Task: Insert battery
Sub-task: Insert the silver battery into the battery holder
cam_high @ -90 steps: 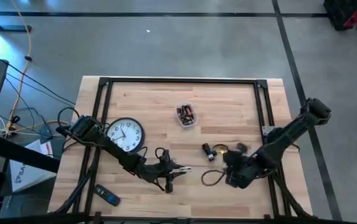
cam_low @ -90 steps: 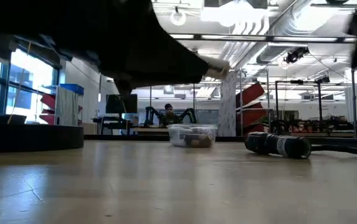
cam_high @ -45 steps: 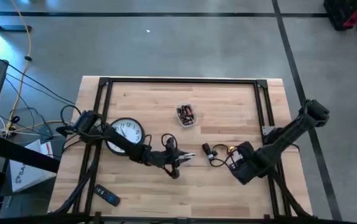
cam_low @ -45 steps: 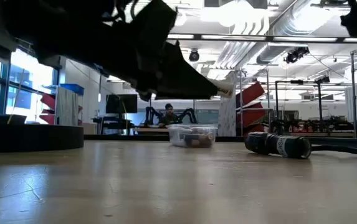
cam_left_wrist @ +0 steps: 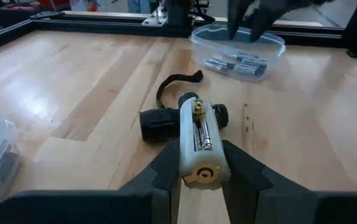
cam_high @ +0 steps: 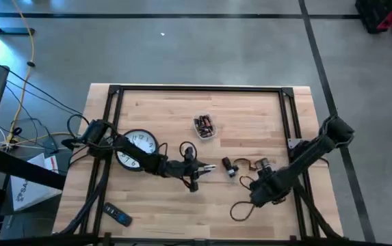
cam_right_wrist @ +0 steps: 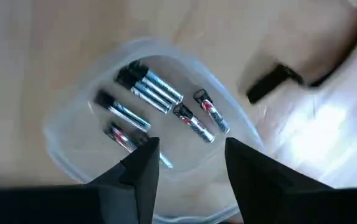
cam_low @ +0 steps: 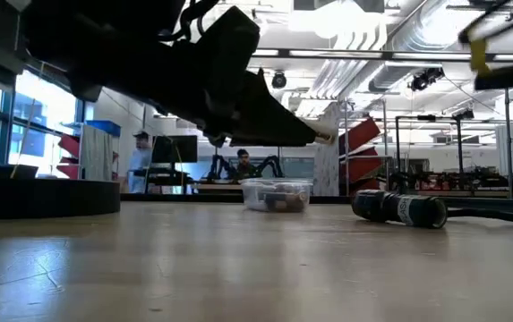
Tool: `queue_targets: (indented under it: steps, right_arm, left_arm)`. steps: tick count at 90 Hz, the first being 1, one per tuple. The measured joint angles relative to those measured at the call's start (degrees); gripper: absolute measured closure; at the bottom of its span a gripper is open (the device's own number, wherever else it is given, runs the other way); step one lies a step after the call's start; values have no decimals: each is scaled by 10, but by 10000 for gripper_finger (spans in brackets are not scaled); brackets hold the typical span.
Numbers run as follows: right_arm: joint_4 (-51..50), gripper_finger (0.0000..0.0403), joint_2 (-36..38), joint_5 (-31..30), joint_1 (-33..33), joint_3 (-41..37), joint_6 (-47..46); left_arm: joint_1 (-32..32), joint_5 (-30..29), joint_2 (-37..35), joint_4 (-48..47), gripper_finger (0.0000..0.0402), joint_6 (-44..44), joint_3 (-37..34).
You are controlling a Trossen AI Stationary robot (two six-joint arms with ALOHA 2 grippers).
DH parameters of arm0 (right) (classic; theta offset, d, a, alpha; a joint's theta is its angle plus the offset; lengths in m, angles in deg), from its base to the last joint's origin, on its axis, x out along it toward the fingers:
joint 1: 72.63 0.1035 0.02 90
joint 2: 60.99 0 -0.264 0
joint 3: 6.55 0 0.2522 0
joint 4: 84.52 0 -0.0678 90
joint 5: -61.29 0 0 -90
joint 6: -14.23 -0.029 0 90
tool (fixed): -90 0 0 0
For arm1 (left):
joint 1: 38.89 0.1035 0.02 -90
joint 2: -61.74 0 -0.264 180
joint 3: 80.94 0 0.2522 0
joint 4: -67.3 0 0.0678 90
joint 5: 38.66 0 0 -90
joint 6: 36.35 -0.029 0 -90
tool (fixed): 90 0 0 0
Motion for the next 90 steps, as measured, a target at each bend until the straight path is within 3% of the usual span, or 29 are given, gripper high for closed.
queue_targets:
  steps: [17, 41, 52, 68, 90]
  right_arm:
    - [2, 254, -46, 5, -4, 0, 111]
    - [16, 254, -58, 16, -4, -3, 144]
    - [41, 255, -45, 29, -4, -51, 167]
    - [72, 276, -20, 34, -4, -116, 194]
    - [129, 314, -1, 41, -17, -108, 222]
  left_arm:
    - [-2, -7, 0, -6, 339, 24, 0]
    - [-25, -60, 0, 5, 339, 52, 0]
    - [-35, -92, 0, 8, 339, 71, 0]
    - [-59, -148, 0, 8, 339, 96, 0]
    - [-64, -200, 0, 10, 339, 120, 0]
